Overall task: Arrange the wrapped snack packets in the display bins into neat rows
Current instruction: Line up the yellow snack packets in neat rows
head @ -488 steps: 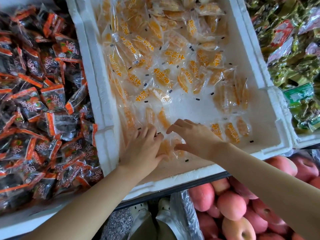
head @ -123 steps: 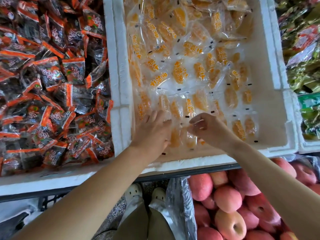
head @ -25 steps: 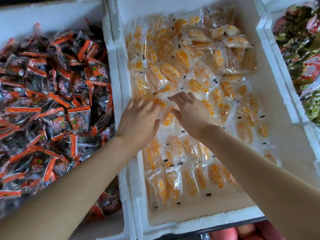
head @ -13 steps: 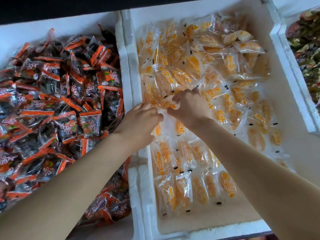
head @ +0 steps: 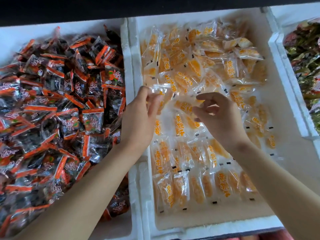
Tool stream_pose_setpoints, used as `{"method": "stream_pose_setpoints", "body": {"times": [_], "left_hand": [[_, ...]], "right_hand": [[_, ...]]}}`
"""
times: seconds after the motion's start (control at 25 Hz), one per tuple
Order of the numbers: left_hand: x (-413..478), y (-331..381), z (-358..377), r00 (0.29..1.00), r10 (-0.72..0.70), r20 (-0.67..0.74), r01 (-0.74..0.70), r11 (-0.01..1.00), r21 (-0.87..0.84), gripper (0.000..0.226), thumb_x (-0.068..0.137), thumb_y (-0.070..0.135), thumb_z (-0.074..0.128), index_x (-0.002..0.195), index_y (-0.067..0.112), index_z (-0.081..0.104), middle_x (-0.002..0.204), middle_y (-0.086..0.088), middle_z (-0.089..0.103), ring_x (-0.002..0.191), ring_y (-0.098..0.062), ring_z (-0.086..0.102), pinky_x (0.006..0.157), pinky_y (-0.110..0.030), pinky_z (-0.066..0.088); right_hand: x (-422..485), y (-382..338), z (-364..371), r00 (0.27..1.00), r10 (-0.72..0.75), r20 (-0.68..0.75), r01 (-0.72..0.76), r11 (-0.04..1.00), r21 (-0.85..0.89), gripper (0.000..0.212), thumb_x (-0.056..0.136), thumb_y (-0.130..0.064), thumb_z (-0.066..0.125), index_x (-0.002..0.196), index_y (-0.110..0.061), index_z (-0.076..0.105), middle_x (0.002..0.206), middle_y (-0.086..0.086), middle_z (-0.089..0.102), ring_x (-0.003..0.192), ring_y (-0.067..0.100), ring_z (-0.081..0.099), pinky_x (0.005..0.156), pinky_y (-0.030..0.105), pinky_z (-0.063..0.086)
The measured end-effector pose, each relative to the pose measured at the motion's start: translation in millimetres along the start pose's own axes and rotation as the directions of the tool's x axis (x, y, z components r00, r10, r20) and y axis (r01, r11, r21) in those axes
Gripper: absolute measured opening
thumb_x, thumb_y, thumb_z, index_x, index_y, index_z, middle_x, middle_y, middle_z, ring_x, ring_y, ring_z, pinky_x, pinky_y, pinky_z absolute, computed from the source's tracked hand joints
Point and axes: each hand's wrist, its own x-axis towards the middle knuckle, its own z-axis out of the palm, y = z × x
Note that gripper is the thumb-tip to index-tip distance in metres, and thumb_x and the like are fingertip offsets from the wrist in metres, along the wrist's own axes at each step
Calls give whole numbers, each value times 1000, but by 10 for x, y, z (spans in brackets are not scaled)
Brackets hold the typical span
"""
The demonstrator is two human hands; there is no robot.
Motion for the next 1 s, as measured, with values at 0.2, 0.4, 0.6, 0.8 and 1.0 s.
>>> {"method": "stream_pose_setpoints", "body": {"times": [0.2, 0.4, 0.6, 0.8, 1.0], "left_hand": [[-130, 53, -46, 939, -344, -6, 321, 882, -344, 20, 100, 25, 44, 81, 28, 46, 71, 2, 49, 61, -16, 60, 50, -23, 52], [-213, -71, -240, 926, -366, -97, 335, 912, -238, 18, 100, 28, 44, 85, 19, 49, 67, 13, 45, 63, -3, 47, 59, -14, 35], [-288, -119, -364, 923, -374, -88, 336, 896, -289, 24, 100, 25, 45, 77, 24, 46, 64, 10, 48, 56, -4, 49, 55, -11, 38], [-358, -98, -382, 924, -376, -72, 342, 895, -287, 24, 100, 26, 45, 76, 25, 45, 66, 14, 46, 56, -2, 48, 54, -12, 37], [-396, -105, -405, 922, -387, -29, 360, 882, -302, 23, 100, 28, 44, 76, 26, 46, 67, 11, 48, 60, -5, 49, 55, -15, 37]], "right_hand": [[-252, -25, 177, 990, 107, 91, -129, 951, 282, 22, 87, 0, 61, 98, -19, 61, 69, -6, 55, 67, 10, 69, 67, 23, 58], [-289, 194, 513, 970, 221, 105, -207, 970, -126, 15, 87, -8, 55, 98, -18, 54, 78, -1, 65, 74, 23, 69, 69, 35, 55], [-376, 187, 524, 977, 215, -10, -215, 975, -53, 13, 86, -6, 52, 97, -14, 53, 68, -3, 64, 66, 12, 69, 61, 27, 53], [-254, 275, 720, 954, 300, 32, -295, 950, -106, 17, 90, -9, 51, 107, -12, 49, 78, 3, 67, 74, 22, 68, 64, 35, 56], [-210, 358, 635, 972, -36, 232, 173, 775, -607, 36, 92, -17, 57, 127, -17, 49, 125, 5, 47, 109, 25, 52, 82, 35, 48]]}}
